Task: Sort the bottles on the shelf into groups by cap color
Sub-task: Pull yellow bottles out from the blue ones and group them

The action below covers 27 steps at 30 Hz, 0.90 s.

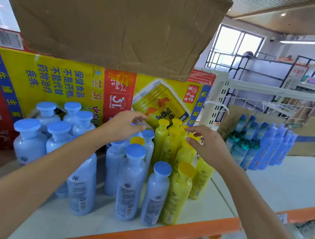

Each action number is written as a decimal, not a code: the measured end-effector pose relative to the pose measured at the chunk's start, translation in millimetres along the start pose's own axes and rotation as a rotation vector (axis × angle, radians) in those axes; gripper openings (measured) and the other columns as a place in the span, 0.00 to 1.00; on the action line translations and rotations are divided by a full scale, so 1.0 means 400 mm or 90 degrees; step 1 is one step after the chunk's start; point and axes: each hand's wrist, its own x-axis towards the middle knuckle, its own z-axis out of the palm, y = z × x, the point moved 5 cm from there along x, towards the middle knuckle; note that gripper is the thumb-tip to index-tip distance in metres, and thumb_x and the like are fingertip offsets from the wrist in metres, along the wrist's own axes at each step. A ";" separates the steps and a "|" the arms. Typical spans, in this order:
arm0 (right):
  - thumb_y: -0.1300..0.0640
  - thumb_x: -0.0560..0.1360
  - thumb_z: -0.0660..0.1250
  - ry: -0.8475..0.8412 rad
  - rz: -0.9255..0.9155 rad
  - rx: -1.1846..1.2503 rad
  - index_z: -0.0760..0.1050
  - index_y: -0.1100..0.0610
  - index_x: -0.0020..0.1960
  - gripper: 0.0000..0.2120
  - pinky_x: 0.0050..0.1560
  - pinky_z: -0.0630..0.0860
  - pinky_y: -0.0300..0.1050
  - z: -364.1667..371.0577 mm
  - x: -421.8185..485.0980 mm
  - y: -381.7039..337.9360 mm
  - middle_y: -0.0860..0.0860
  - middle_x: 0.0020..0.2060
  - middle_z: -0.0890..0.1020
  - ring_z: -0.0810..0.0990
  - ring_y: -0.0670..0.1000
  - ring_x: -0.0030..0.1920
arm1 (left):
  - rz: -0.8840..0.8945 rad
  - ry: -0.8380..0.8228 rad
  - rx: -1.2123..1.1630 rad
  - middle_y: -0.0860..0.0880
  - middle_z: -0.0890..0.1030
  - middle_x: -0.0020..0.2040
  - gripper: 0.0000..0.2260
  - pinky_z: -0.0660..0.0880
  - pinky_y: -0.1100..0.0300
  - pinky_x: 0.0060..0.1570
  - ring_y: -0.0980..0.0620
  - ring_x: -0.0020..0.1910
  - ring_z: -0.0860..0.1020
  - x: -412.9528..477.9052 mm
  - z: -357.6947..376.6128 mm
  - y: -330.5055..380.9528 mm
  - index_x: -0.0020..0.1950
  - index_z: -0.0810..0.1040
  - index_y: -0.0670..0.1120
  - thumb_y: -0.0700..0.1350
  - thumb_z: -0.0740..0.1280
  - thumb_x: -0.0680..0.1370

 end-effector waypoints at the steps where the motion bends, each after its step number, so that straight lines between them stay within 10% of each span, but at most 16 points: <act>1: 0.53 0.75 0.66 0.000 -0.013 0.016 0.76 0.48 0.59 0.12 0.55 0.74 0.49 -0.002 -0.007 -0.016 0.47 0.57 0.78 0.76 0.47 0.54 | 0.010 0.006 -0.005 0.48 0.78 0.55 0.13 0.70 0.63 0.53 0.52 0.53 0.75 -0.012 -0.008 0.003 0.61 0.75 0.42 0.40 0.65 0.76; 10: 0.48 0.74 0.67 -0.197 -0.087 0.052 0.76 0.49 0.60 0.15 0.57 0.71 0.41 0.062 -0.071 -0.128 0.46 0.53 0.78 0.76 0.45 0.53 | 0.045 -0.163 0.108 0.53 0.77 0.57 0.14 0.68 0.74 0.48 0.59 0.54 0.73 -0.057 0.020 -0.007 0.62 0.75 0.46 0.39 0.65 0.77; 14: 0.47 0.70 0.71 -0.288 -0.092 0.027 0.74 0.48 0.62 0.21 0.49 0.66 0.30 0.096 -0.094 -0.141 0.44 0.54 0.76 0.73 0.40 0.51 | 0.036 -0.218 0.161 0.50 0.75 0.62 0.15 0.68 0.64 0.57 0.57 0.58 0.73 -0.043 0.032 -0.018 0.63 0.74 0.47 0.39 0.64 0.77; 27: 0.53 0.71 0.70 -0.281 -0.148 -0.088 0.74 0.49 0.62 0.19 0.47 0.63 0.36 0.118 -0.104 -0.168 0.47 0.57 0.77 0.73 0.47 0.56 | 0.029 -0.265 0.203 0.47 0.74 0.61 0.15 0.65 0.70 0.44 0.56 0.52 0.70 -0.024 0.056 -0.024 0.64 0.73 0.46 0.42 0.63 0.78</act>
